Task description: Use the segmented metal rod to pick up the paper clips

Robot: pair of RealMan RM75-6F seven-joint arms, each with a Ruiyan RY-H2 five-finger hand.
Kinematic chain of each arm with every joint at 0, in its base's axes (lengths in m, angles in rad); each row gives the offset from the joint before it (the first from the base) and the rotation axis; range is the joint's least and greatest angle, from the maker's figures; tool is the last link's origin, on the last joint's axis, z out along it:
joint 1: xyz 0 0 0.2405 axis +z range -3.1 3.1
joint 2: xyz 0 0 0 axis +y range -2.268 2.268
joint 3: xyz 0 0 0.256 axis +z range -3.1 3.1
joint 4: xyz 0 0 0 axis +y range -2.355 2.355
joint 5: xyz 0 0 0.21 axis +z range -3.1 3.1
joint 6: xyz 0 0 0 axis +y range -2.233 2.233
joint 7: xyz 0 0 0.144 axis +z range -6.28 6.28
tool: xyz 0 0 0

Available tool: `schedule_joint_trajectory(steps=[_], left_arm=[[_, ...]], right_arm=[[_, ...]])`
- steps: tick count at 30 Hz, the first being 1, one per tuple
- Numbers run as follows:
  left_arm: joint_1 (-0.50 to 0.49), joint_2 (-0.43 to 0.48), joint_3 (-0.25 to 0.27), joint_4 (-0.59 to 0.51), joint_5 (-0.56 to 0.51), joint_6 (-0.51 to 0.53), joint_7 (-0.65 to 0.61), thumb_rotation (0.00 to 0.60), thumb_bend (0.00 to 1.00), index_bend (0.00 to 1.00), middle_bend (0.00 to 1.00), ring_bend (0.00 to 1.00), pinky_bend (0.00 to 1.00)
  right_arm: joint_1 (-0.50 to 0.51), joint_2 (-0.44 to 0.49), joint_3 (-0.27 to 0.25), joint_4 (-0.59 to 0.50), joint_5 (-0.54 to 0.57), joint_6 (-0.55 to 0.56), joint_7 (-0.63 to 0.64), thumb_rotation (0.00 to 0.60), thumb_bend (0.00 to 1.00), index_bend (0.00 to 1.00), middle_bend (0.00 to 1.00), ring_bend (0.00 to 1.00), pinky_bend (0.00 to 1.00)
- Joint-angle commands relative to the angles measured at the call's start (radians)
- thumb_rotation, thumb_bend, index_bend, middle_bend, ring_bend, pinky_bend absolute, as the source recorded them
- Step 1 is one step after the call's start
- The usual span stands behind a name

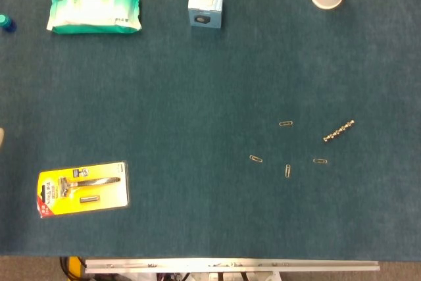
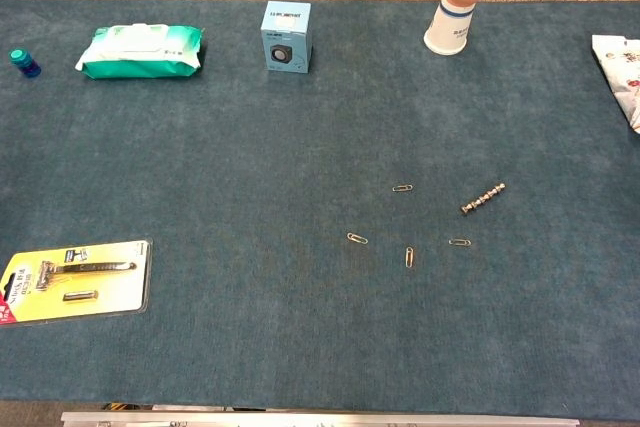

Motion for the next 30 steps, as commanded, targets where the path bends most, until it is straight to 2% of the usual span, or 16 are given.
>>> schedule_joint_trajectory(steps=[1,9,19,30], left_arm=[[0.003,0.007,-0.001,-0.006,-0.002,0.003,-0.003,0.6,0.25,0.54,0.46,0.38,0.61],[0.006,0.022,-0.001,-0.019,-0.006,-0.001,-0.023,0.6,0.25,0.54,0.46,0.38,0.61],[0.006,0.029,-0.006,-0.021,-0.017,-0.007,-0.035,0.6,0.25,0.54,0.46,0.38,0.61],[0.005,0.034,-0.01,-0.019,-0.031,-0.017,-0.045,0.6,0.25,0.54,0.46,0.38,0.61]], right_arm=[[0.022,0.009,-0.001,-0.022,0.024,-0.059,-0.069,0.6,0.3,0.47,0.23,0.15,0.27],[0.065,-0.02,0.005,-0.038,0.09,-0.177,-0.165,0.6,0.3,0.47,0.09,0.02,0.17],[0.131,-0.088,0.009,-0.008,0.145,-0.298,-0.227,0.6,0.3,0.47,0.09,0.01,0.15],[0.182,-0.145,-0.02,0.037,0.11,-0.341,-0.19,0.6,0.3,0.47,0.09,0.01,0.14]])
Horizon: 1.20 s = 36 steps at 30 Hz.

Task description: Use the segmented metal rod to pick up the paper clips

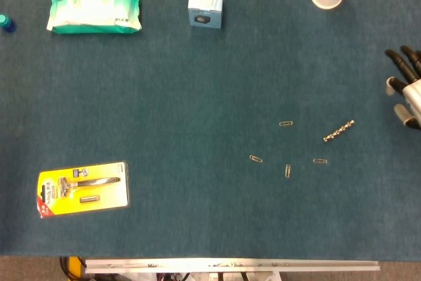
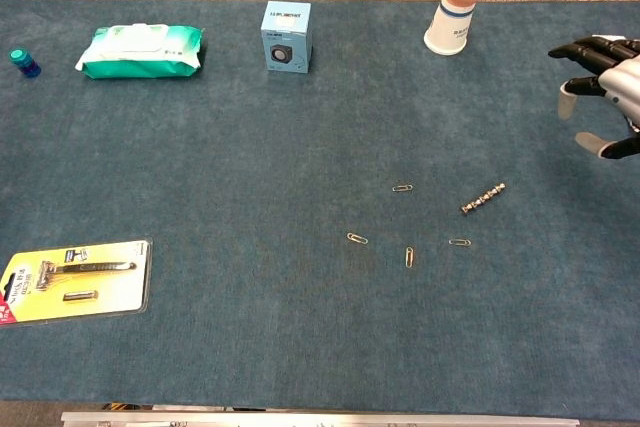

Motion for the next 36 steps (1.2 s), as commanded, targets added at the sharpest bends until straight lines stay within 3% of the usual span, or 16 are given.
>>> schedule_joint_trajectory(steps=[1,27,36], left_arm=[[0.0,0.0,0.0,0.0,-0.002,-0.002,0.0,0.6,0.25,0.54,0.46,0.38,0.61],[-0.003,0.0,-0.001,-0.001,-0.009,-0.014,0.005,0.6,0.26,0.54,0.46,0.38,0.61],[-0.004,0.0,-0.002,-0.001,-0.012,-0.017,0.004,0.6,0.25,0.54,0.46,0.38,0.61]], right_arm=[[0.011,-0.01,-0.014,0.014,-0.016,-0.011,0.021,0.6,0.3,0.47,0.09,0.01,0.14],[0.07,-0.094,-0.089,0.138,-0.039,-0.098,0.14,0.6,0.31,0.47,0.09,0.01,0.13],[0.078,-0.11,-0.104,0.164,-0.055,-0.082,0.22,0.6,0.31,0.47,0.09,0.01,0.28]])
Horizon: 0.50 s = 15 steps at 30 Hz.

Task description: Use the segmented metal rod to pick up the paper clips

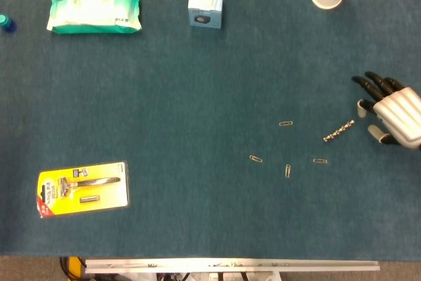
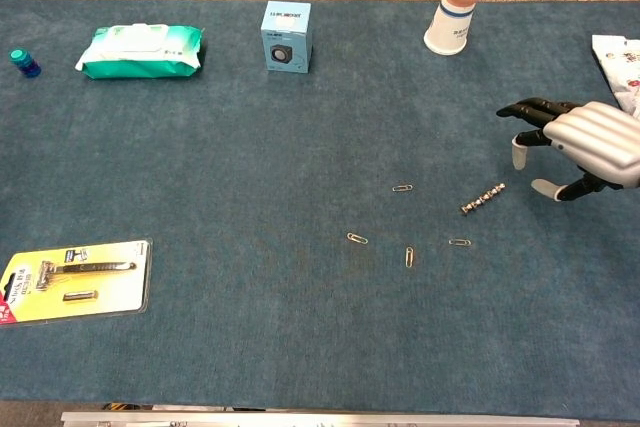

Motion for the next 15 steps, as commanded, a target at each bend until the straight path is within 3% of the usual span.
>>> schedule_joint_trajectory(steps=[1,4,9,15], left_arm=[[0.0,0.0,0.0,-0.001,0.0,-0.001,0.0,0.6,0.25,0.54,0.46,0.38,0.61],[0.0,0.0,0.001,-0.001,0.001,-0.001,0.001,0.6,0.26,0.54,0.46,0.38,0.61],[-0.001,-0.001,0.001,-0.001,0.001,-0.003,0.004,0.6,0.26,0.54,0.46,0.38,0.61],[-0.001,0.0,0.002,-0.001,0.002,-0.002,0.002,0.6,0.25,0.54,0.46,0.38,0.61]], right_arm=[[0.003,-0.004,-0.006,0.009,-0.005,0.005,0.013,0.6,0.31,0.47,0.1,0.01,0.29],[0.0,-0.012,-0.005,0.027,-0.007,0.019,-0.008,0.6,0.3,0.47,0.1,0.01,0.3],[-0.009,-0.041,0.002,0.066,0.0,0.039,-0.069,0.6,0.3,0.5,0.11,0.01,0.12],[-0.008,-0.052,0.006,0.069,0.009,0.041,-0.099,0.6,0.3,0.51,0.11,0.0,0.07]])
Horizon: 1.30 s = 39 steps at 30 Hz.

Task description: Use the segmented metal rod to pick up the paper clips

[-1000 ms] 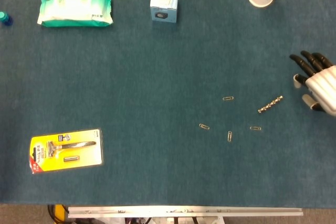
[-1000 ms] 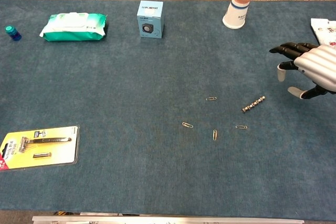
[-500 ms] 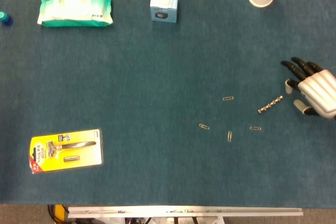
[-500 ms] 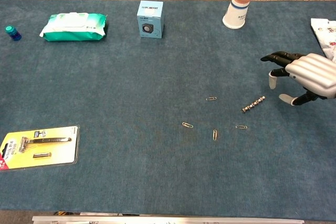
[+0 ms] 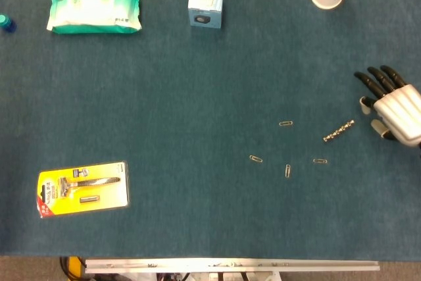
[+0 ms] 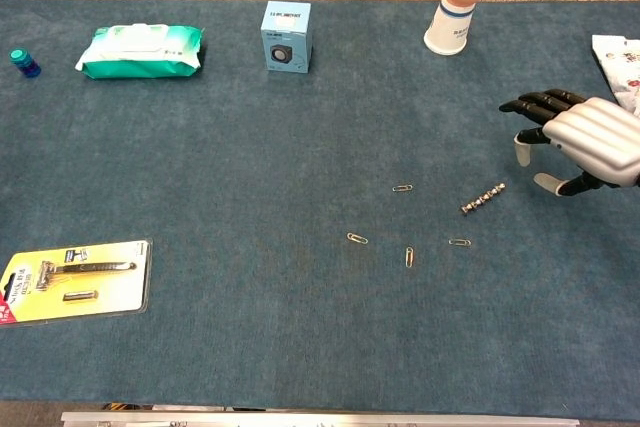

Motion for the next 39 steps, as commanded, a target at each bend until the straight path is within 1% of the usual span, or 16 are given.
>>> schedule_joint_trajectory(steps=[1,7,34,39], left_arm=[[0.0,0.0,0.0,0.0,-0.001,-0.001,-0.001,0.6,0.25,0.54,0.46,0.38,0.61],[-0.001,0.002,0.0,-0.001,-0.001,-0.003,-0.007,0.6,0.25,0.54,0.46,0.38,0.61],[-0.001,0.01,0.0,-0.005,-0.005,-0.009,-0.024,0.6,0.26,0.54,0.46,0.38,0.61],[-0.001,0.011,0.001,-0.006,-0.005,-0.009,-0.025,0.6,0.25,0.54,0.46,0.38,0.61]], right_arm=[[0.002,-0.004,0.002,-0.001,0.004,-0.002,-0.012,0.6,0.3,0.51,0.1,0.0,0.06],[0.008,-0.015,0.001,0.004,0.009,-0.012,-0.02,0.6,0.3,0.52,0.08,0.0,0.05],[0.032,-0.066,-0.019,0.034,0.012,-0.056,-0.058,0.6,0.3,0.52,0.03,0.0,0.02],[0.036,-0.072,-0.019,0.036,0.011,-0.055,-0.057,0.6,0.3,0.5,0.02,0.0,0.02]])
